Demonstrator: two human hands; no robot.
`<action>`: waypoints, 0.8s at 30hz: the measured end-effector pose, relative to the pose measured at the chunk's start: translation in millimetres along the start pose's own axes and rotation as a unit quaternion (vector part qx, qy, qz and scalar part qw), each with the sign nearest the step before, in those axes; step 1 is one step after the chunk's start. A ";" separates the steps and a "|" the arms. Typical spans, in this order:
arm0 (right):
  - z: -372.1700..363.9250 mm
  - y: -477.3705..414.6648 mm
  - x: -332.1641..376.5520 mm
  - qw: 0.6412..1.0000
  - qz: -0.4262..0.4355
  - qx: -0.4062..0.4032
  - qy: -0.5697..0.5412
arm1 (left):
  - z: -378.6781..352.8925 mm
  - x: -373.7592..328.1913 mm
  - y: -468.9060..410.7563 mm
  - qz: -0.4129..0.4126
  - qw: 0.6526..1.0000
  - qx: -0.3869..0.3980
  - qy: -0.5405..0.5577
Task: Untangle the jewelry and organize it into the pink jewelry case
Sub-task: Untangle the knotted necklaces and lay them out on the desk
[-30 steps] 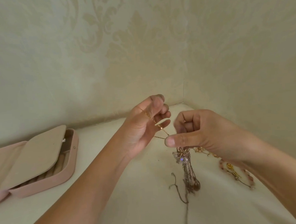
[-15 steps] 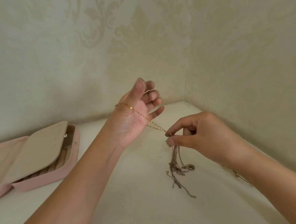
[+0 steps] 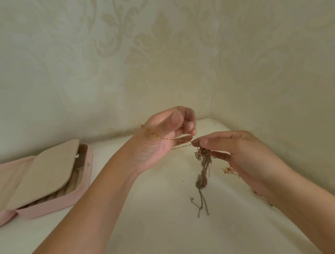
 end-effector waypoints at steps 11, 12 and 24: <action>-6.4 1.7 -2.2 0.972 0.070 -0.085 0.208 | -3.0 -0.1 -0.4 -0.012 0.996 -0.010 0.085; -5.9 0.8 -2.0 0.977 0.064 -0.076 0.191 | -2.3 -0.6 -0.4 -0.018 0.995 -0.016 0.094; 7.7 -13.0 -9.9 0.979 -0.072 -0.009 -0.191 | -4.5 2.8 -1.0 0.001 0.995 -0.007 -0.096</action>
Point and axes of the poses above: each hand's wrist, its own y-axis away from the middle knuckle, its own z-axis out of the back of the hand, x = y × z, the point moved 3 cm from there along -y, towards the middle knuckle, and after that the axes turned 9 degrees about -z, right-handed, at the moved point
